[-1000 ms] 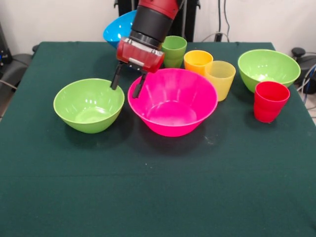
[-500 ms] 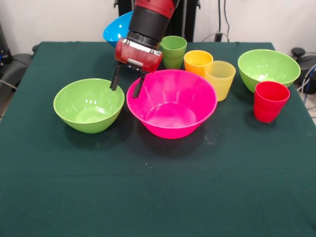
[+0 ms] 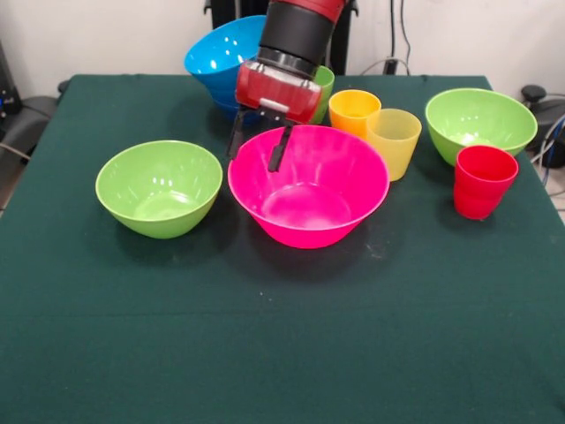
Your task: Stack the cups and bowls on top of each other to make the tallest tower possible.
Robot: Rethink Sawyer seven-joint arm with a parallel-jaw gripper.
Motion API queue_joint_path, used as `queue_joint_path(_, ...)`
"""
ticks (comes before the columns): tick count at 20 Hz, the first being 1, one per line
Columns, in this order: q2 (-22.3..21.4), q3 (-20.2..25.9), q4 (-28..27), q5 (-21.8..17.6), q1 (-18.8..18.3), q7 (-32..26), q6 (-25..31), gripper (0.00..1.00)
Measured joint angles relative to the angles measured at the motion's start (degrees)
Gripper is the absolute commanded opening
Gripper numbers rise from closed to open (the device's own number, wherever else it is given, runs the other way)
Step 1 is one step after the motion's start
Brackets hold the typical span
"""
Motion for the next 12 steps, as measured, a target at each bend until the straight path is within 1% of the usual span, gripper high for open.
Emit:
queue_joint_path(4,-1.54,0.02,0.02,-0.01,0.02,0.0,0.98,1.0)
queue_joint_path(7,-2.83,0.58,0.02,-0.01,-0.98,0.0,2.47,1.0)
queue_joint_path(11,-4.8,2.69,0.46,-0.01,-3.99,0.0,5.17,1.0)
queue_joint_path(12,-5.66,3.76,0.99,-0.01,-5.66,0.0,6.44,1.0)
